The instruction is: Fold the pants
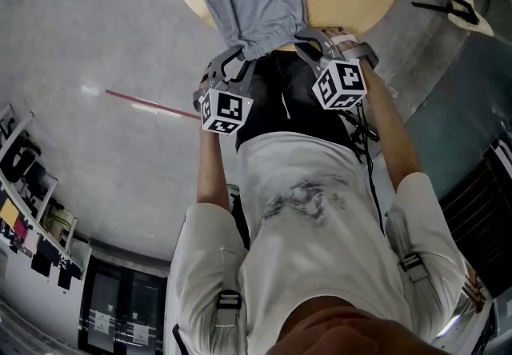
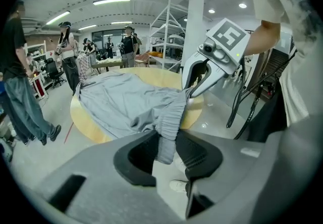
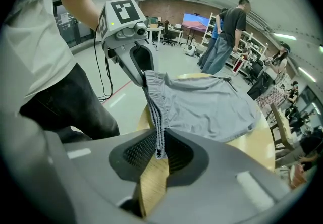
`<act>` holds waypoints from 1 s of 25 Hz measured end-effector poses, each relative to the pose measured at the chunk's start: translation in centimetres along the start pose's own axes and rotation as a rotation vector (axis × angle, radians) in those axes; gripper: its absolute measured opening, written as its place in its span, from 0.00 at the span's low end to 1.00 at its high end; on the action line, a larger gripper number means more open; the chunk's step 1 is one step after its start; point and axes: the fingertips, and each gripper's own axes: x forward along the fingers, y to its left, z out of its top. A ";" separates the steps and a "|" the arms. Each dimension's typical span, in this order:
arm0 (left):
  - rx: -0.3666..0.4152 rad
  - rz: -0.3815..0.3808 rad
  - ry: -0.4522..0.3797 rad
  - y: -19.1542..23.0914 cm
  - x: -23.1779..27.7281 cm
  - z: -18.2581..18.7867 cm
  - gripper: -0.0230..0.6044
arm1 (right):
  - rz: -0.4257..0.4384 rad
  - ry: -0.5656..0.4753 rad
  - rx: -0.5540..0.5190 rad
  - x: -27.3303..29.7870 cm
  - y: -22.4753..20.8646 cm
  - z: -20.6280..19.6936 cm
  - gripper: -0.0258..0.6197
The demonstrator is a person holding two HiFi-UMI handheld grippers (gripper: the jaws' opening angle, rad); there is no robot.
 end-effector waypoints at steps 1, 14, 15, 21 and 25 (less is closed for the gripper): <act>-0.002 0.000 0.003 -0.2 -0.3 0.1 0.23 | 0.005 -0.002 -0.003 -0.3 0.2 0.1 0.13; -0.070 0.024 0.002 -2.5 -2.8 2.9 0.23 | 0.045 -0.059 0.035 -4.1 0.8 0.6 0.13; -0.074 0.029 0.002 -2.4 -3.0 3.2 0.23 | 0.047 -0.066 0.036 -4.3 0.6 0.7 0.13; -0.086 0.059 0.003 -1.9 -3.7 4.6 0.23 | 0.061 -0.098 0.023 -5.2 -0.4 1.3 0.13; -0.091 0.066 -0.008 -1.4 -3.7 5.8 0.23 | 0.065 -0.103 0.003 -5.7 -1.5 1.4 0.13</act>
